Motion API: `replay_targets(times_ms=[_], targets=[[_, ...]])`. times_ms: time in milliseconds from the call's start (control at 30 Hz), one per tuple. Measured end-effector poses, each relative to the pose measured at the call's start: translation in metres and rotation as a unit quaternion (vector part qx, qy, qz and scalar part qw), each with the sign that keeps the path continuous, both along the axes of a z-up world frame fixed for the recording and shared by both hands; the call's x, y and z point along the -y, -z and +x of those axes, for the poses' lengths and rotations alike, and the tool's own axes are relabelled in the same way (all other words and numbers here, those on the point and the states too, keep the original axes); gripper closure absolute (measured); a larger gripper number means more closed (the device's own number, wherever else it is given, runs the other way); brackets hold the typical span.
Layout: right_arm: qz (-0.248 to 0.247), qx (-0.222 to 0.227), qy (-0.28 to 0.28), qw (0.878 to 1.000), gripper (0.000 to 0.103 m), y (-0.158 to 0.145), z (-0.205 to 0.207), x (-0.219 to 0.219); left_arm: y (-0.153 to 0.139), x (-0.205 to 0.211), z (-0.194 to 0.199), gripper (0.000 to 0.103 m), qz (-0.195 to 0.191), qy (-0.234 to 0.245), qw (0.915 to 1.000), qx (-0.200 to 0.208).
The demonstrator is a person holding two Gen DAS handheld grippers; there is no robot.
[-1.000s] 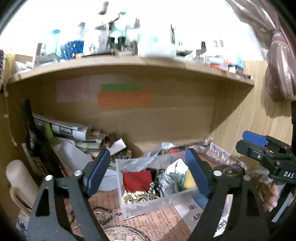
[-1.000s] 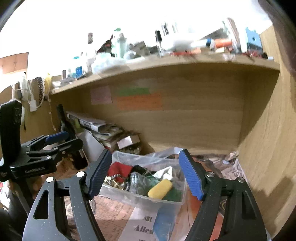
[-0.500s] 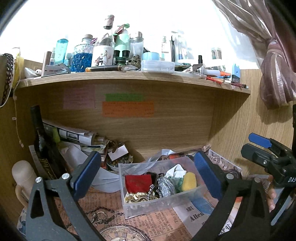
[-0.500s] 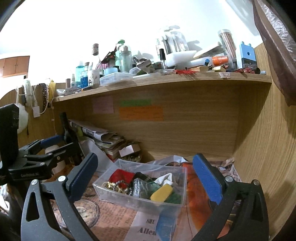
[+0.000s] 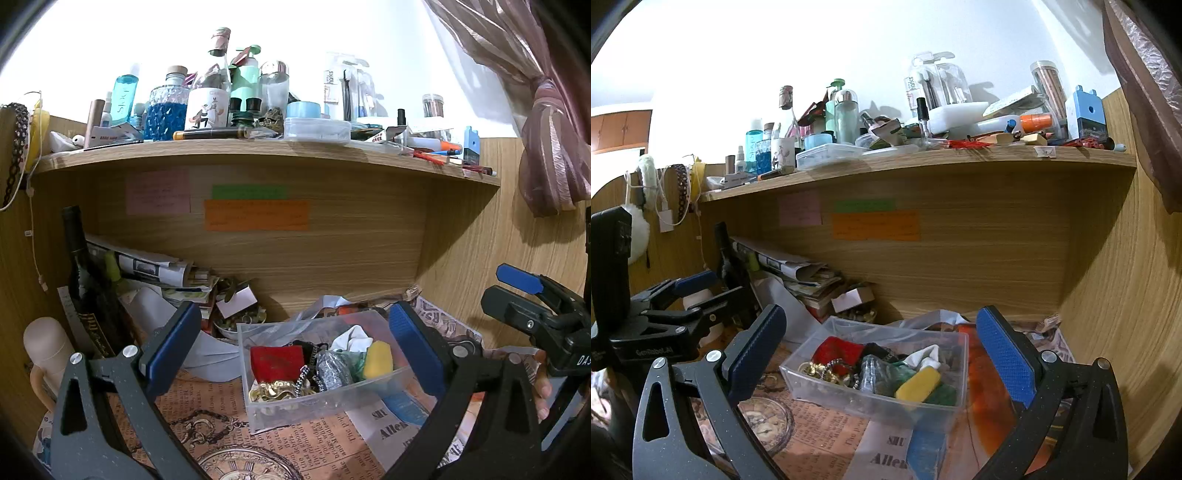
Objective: Organize soft objects
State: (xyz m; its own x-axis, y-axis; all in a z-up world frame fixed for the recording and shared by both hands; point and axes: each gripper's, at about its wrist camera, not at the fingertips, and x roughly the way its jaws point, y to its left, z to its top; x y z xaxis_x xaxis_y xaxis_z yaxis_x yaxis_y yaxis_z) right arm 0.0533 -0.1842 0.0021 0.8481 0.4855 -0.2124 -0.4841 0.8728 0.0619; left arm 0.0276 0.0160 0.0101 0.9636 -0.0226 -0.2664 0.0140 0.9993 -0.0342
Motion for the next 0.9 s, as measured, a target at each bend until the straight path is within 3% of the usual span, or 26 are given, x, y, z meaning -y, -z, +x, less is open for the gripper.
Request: replay_targets(times_ms=[900], targets=[[0.005,-0.001,0.001,1.000,0.000,0.0000,-0.0010,-0.0003,0.0010,0.0019,-0.0001,0.000,0.002,-0.002,1.0000,-0.001]])
